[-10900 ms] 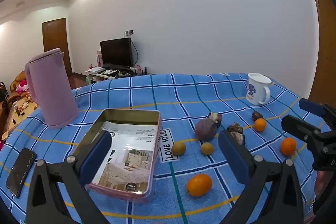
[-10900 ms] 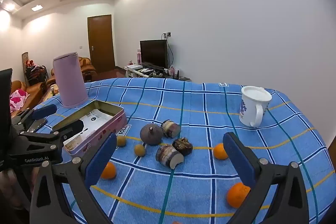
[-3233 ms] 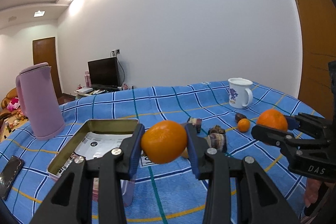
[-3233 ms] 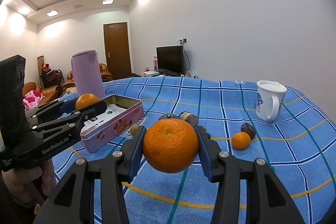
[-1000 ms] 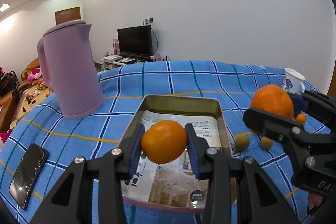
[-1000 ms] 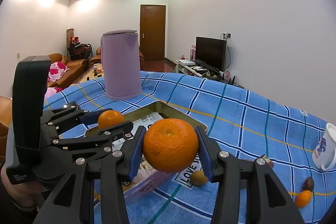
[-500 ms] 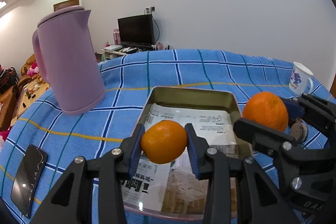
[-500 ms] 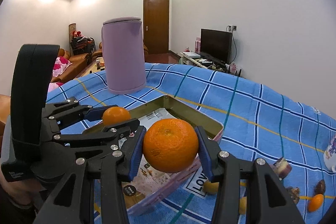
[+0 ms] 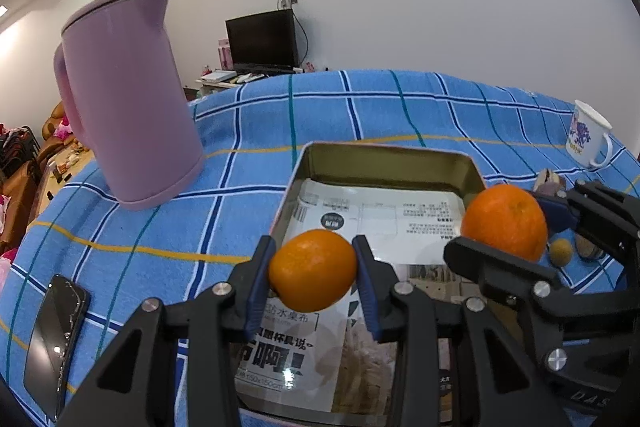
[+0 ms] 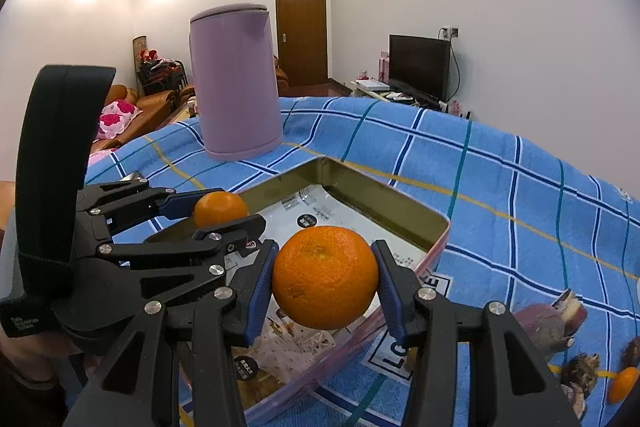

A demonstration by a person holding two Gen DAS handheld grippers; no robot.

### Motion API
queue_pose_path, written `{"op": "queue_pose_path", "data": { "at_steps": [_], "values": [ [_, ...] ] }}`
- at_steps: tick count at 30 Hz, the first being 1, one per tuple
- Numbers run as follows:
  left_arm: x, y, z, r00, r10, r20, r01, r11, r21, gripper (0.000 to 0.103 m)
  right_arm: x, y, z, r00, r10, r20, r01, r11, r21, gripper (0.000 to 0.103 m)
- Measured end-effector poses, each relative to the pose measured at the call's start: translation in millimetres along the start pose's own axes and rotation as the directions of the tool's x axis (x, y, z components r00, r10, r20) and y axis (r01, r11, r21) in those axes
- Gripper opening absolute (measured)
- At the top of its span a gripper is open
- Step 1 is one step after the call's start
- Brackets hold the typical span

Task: Organize fruits
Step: 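Lower both oranges into the tin box and open both tools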

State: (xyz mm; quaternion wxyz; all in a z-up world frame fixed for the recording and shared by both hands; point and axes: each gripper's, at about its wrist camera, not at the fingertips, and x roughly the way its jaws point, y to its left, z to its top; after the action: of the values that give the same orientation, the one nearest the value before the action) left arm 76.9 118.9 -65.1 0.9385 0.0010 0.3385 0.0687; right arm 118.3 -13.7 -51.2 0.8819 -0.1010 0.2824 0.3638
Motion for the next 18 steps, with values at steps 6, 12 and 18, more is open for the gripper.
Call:
{"op": "queue_pose_path", "data": {
  "at_steps": [6, 12, 18],
  "values": [
    [5.4, -0.7, -3.8, 1.0, 0.012, -0.016, -0.012, 1.0, 0.008, 0.042, 9.3, -5.5, -4.0, 0.999, 0.03, -0.034, -0.029, 0.999, 0.022, 0.05],
    [-0.7, 5.9, -6.0, 1.0, -0.023, -0.01, 0.022, 0.999, -0.042, 0.049, 1.8, -6.6, -2.8, 1.0, -0.001, 0.0, 0.001, 1.0, 0.02, 0.066],
    [-19.5, -4.1, -7.1, 0.999, -0.017, 0.05, 0.02, 0.999, -0.045, 0.085, -27.9, -15.5, -7.8, 0.998, -0.037, 0.05, 0.035, 0.999, 0.038, 0.072]
  ]
}}
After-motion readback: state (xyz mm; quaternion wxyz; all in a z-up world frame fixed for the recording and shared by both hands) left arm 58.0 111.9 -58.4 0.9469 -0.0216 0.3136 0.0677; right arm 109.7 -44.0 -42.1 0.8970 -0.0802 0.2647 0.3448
